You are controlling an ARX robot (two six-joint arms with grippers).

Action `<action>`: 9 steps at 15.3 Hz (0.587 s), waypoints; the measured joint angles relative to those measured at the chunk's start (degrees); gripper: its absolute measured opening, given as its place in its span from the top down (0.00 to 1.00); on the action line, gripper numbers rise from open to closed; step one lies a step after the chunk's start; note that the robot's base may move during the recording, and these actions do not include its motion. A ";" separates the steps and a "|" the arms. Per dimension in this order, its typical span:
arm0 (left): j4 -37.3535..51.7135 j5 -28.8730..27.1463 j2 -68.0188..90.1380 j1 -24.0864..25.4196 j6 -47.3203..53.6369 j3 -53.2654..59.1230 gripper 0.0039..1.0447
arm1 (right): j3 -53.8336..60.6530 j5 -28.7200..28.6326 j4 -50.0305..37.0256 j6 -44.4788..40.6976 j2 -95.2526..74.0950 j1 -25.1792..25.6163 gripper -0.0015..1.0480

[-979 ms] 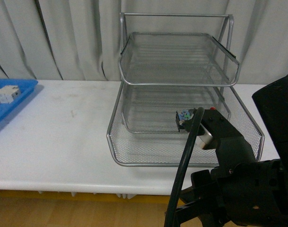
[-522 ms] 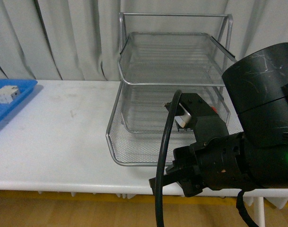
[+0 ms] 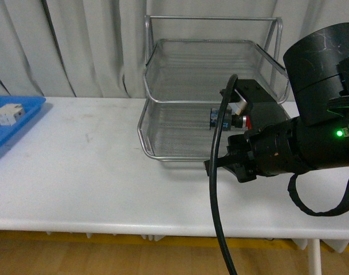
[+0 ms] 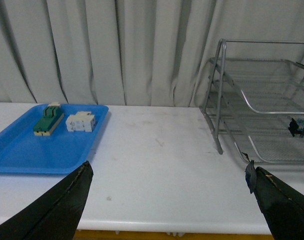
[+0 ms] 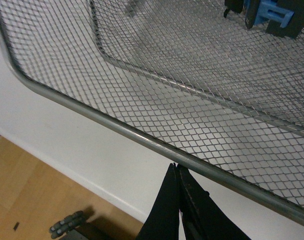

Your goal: Place button on rack with both arms

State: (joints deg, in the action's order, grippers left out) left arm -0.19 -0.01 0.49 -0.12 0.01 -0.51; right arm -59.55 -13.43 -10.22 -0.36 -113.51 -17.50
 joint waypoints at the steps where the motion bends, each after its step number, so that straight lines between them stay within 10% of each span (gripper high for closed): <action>1: 0.00 0.00 0.00 0.00 0.00 0.00 0.06 | -1.31 0.44 0.46 -0.83 -1.38 0.28 0.98; 9: 0.00 0.00 0.00 0.00 0.00 0.00 0.06 | -11.85 5.29 0.48 -3.52 -6.29 4.44 0.98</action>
State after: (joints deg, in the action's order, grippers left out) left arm -0.19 -0.01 0.49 -0.12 0.01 -0.51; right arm -71.40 -8.14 -9.74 -3.88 -119.81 -13.06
